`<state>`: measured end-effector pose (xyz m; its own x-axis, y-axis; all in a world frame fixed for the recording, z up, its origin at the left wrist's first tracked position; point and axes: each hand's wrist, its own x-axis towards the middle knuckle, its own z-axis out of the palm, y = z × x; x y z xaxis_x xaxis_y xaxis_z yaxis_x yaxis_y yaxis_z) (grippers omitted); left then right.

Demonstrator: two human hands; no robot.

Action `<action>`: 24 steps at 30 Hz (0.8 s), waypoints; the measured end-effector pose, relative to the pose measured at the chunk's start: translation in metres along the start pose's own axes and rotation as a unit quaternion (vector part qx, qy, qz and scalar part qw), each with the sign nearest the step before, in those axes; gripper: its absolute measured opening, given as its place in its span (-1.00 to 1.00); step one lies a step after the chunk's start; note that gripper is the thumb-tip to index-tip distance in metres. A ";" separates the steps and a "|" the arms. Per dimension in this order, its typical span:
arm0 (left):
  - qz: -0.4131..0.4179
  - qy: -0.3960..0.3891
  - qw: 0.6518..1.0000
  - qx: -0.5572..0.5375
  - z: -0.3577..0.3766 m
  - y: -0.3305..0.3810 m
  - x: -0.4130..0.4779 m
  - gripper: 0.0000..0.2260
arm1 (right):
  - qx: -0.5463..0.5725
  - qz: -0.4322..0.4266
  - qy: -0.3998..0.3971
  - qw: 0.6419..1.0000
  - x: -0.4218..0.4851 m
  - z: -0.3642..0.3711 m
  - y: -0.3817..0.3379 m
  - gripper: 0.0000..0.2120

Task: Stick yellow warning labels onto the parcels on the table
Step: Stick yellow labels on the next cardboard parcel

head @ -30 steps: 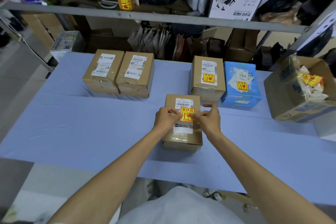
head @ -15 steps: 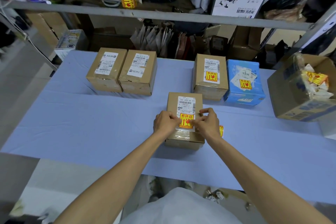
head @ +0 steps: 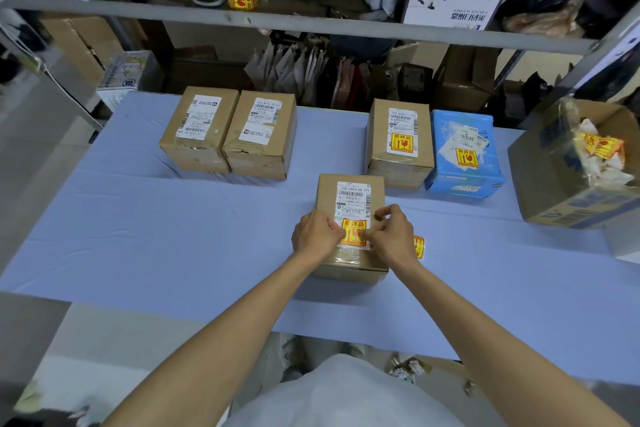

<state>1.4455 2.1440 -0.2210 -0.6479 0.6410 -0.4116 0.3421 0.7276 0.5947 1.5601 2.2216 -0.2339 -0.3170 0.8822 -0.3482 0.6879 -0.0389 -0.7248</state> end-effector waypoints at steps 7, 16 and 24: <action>-0.011 -0.028 1.000 0.008 -0.004 0.001 0.005 -0.88 | -0.075 -0.031 0.007 0.997 0.001 -0.001 -0.005 -0.59; 0.039 -0.007 0.999 0.006 -0.002 -0.003 0.005 -0.60 | -0.148 -0.055 0.047 0.986 -0.003 -0.007 0.002 -0.49; 0.061 0.035 0.997 0.004 0.001 0.002 0.017 -0.80 | -0.143 -0.066 0.051 0.986 0.013 0.001 -0.005 -0.58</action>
<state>1.4358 2.1567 -0.2268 -0.6469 0.7067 -0.2866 0.4267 0.6470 0.6319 1.5516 2.2323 -0.2355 -0.3593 0.9136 -0.1905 0.8055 0.2005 -0.5576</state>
